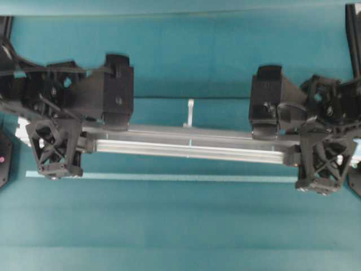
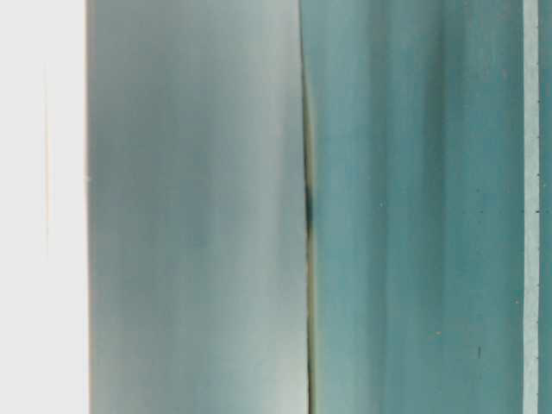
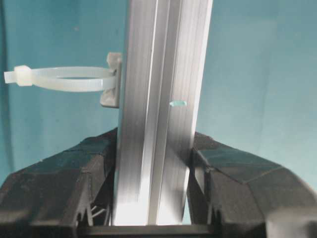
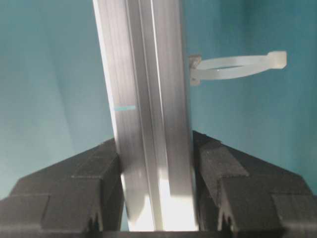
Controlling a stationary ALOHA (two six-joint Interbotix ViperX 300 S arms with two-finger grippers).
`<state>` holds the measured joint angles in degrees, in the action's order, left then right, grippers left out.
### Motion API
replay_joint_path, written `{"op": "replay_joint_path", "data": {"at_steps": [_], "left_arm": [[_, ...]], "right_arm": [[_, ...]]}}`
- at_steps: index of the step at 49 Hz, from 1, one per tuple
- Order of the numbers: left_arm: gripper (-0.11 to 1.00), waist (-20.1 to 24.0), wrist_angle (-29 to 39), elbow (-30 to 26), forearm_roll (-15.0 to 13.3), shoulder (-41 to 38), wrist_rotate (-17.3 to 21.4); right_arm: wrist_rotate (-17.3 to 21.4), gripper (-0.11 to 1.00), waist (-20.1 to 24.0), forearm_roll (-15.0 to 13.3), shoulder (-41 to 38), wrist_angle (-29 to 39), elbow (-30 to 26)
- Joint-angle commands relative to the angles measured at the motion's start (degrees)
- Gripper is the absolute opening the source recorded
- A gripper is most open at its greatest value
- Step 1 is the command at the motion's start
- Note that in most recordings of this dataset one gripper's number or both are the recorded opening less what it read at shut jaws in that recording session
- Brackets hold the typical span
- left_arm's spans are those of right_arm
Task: Lift the large metal rail with both hands.
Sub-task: 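Lower the held rail back down onto the table with both grippers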
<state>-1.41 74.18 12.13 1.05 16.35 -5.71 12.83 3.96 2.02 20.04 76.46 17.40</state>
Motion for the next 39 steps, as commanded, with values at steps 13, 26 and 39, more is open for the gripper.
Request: {"op": "replay_joint_path", "data": {"at_steps": [13, 26, 39], "left_arm": [[0.36, 2.46, -12.83, 12.48, 0.26, 3.52, -0.35], [0.36, 2.55, -20.65, 22.24, 0.26, 2.81, -0.97], [0.36, 2.46, -28.65, 27.25, 0.26, 0.7, -1.14]], "right_arm": [[0.62, 0.39, -0.7, -3.78, -0.7, -8.7, 9.58], [0.18, 0.39, -1.49, -4.31, -2.64, -17.67, 15.82], [0.09, 0.39, -1.49, -4.31, -5.45, -26.81, 21.36]]}}
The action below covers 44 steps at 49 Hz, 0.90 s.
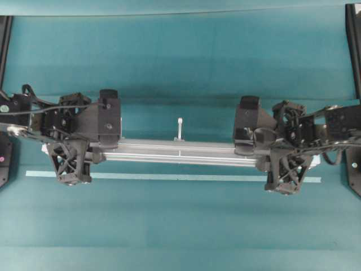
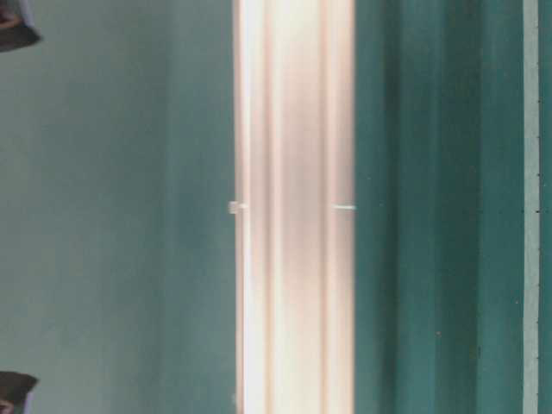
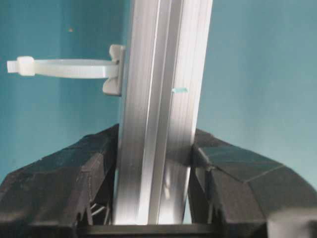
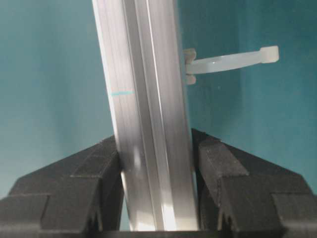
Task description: Lift the large metal rail with both hands.
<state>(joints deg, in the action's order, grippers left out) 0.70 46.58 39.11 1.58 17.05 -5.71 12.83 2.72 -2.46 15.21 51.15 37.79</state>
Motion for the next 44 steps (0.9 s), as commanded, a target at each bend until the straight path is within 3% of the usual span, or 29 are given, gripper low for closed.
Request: {"op": "replay_joint_path", "data": {"at_steps": [1, 9, 20, 44], "left_arm": [[0.36, 0.35, -1.23, 0.44, -0.26, -0.26, -1.14], [0.36, 0.26, -2.9, 1.85, -0.26, -3.34, -1.76], [0.36, 0.26, -10.81, 4.57, -0.26, -7.56, -5.63], [0.36, 0.26, -13.62, 8.35, -0.26, -8.79, -6.5]], "right_arm": [[0.09, 0.39, -0.26, 0.18, -0.88, -2.2, 1.23], [-0.53, 0.39, -0.26, 0.18, -3.52, -6.15, 3.08], [-1.67, 0.39, -0.26, -0.18, -5.54, -8.61, 3.25], [-1.49, 0.39, -0.35, -0.09, -7.82, -15.82, 7.03]]}}
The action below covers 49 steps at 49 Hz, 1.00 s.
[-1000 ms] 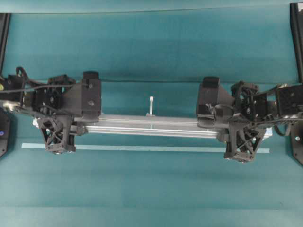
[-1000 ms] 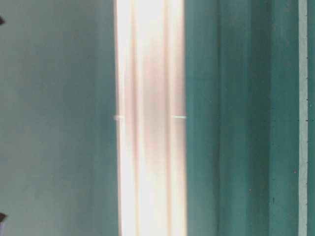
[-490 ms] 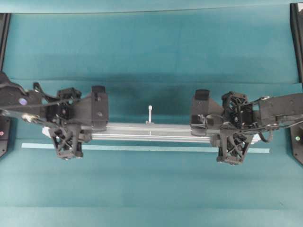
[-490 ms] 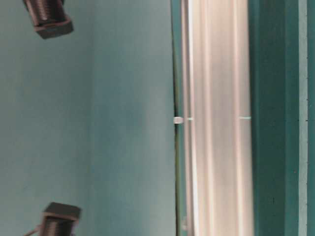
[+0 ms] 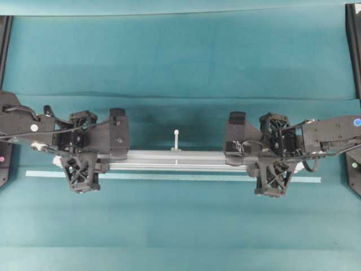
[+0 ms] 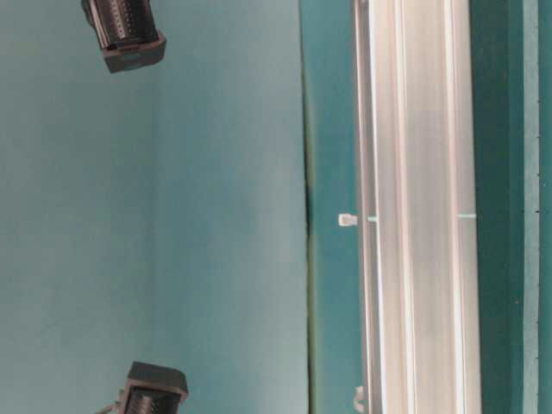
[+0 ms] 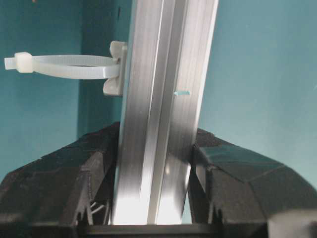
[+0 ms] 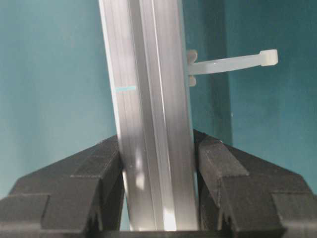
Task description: Lift the large metal rail with both hands.
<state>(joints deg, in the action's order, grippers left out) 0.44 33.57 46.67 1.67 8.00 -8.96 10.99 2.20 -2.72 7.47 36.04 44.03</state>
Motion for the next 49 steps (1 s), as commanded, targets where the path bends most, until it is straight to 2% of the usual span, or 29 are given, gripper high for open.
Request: {"op": "replay_joint_path", "data": {"at_steps": [1, 10, 49], "left_arm": [[0.36, 0.53, -1.14, 0.97, -0.35, 0.26, -3.25], [0.36, 0.53, -5.01, 2.2, -0.35, -0.79, -3.25], [0.36, 0.53, -7.38, 1.67, -0.35, -2.72, -3.34]], "right_arm": [[0.35, 0.39, 0.18, 0.18, -0.18, -0.97, 0.97], [0.09, 0.39, 0.26, 0.18, -1.76, -2.81, 2.11], [0.18, 0.39, 0.26, 0.26, -3.87, -4.92, 3.52]]}}
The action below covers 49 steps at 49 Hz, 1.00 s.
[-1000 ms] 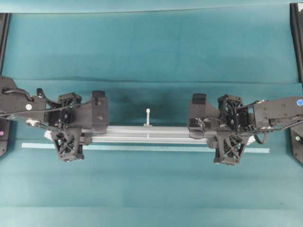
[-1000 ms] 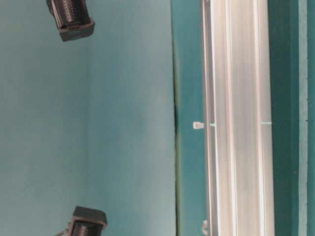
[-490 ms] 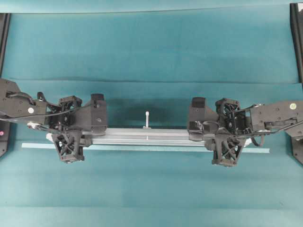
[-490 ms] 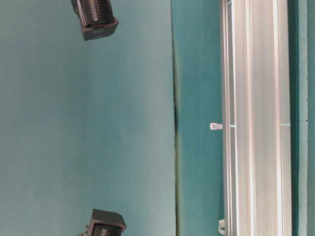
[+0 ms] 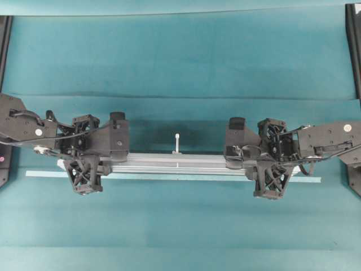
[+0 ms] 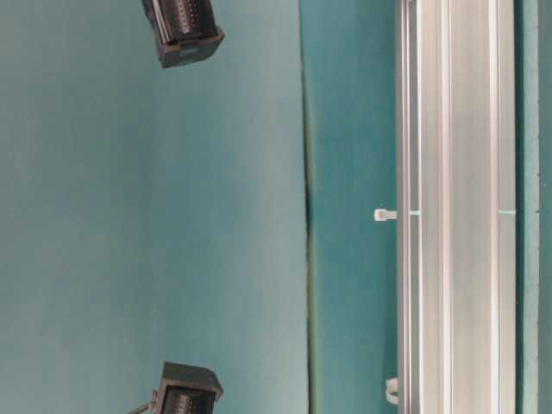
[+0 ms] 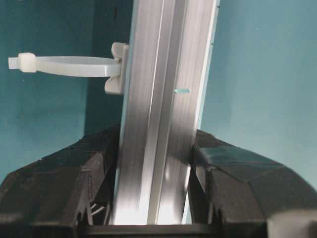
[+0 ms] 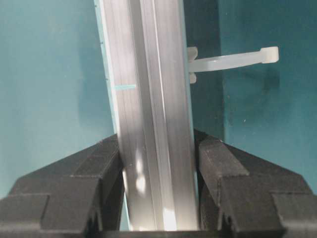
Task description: Lift the large metal rail with both hands.
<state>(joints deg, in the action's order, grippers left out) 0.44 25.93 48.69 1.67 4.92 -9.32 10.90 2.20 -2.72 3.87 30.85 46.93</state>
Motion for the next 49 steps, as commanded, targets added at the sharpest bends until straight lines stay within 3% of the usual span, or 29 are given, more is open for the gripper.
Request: {"op": "replay_joint_path", "data": {"at_steps": [1, 49], "left_arm": [[0.36, 0.44, 0.18, -0.35, -0.35, 0.35, -2.99], [0.36, -1.93, -4.04, -0.18, -0.35, -0.09, -2.72]], "right_arm": [[0.26, 0.39, 0.26, 0.26, -0.26, 0.09, 0.7], [0.26, 0.39, -0.79, 0.09, -2.11, -1.49, 0.88]]}}
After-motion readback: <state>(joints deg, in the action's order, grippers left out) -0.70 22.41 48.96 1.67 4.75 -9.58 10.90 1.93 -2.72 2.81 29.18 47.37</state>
